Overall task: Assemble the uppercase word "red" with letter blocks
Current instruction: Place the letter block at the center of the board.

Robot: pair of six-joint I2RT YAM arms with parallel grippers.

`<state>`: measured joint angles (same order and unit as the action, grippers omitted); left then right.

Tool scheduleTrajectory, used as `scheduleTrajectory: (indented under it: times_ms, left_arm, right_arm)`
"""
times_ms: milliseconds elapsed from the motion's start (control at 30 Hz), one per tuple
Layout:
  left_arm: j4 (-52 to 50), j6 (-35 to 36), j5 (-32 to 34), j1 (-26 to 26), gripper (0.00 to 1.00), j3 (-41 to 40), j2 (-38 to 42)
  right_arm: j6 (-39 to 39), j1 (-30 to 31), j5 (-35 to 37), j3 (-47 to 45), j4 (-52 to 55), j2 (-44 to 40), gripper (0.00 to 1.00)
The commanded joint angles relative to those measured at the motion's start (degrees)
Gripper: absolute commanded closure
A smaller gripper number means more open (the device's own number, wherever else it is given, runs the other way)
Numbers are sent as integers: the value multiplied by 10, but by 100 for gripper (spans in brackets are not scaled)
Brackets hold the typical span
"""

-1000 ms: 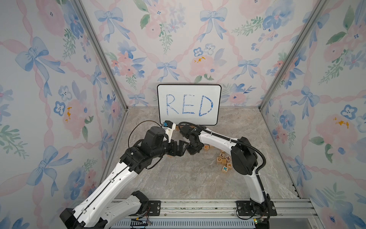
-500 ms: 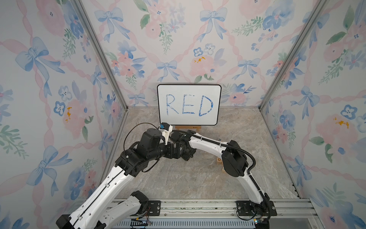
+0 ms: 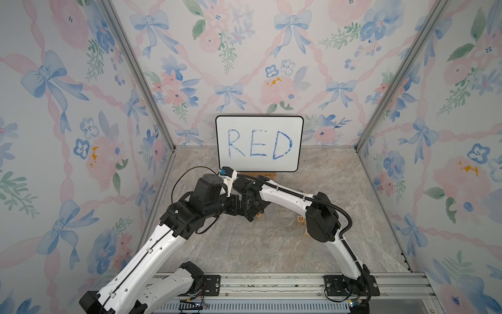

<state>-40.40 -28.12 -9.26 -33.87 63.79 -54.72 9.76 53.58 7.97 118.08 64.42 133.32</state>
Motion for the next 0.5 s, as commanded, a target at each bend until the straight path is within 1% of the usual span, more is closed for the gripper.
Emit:
scheduleTrajectory:
  times_ms: [0, 133, 300, 333, 467]
  left_arm:
    - [-3, 15, 2, 6, 2, 17, -2]
    - [-3, 22, -1, 10, 2, 20, -5]
    - [-3, 30, -8, 12, 2, 20, -11]
    - [-3, 31, -8, 12, 2, 20, -11]
    - [-2, 33, -10, 13, 2, 16, -12]
  right_arm:
    - [66, -17, -16, 30, 44, 9, 3]
    - [141, -34, -25, 33, 62, 4, 3]
    - [257, -53, -57, 32, 91, 0, 3]
    - [290, -56, -61, 30, 93, -1, 3]
    - [381, -63, -90, -10, 68, -23, 3]
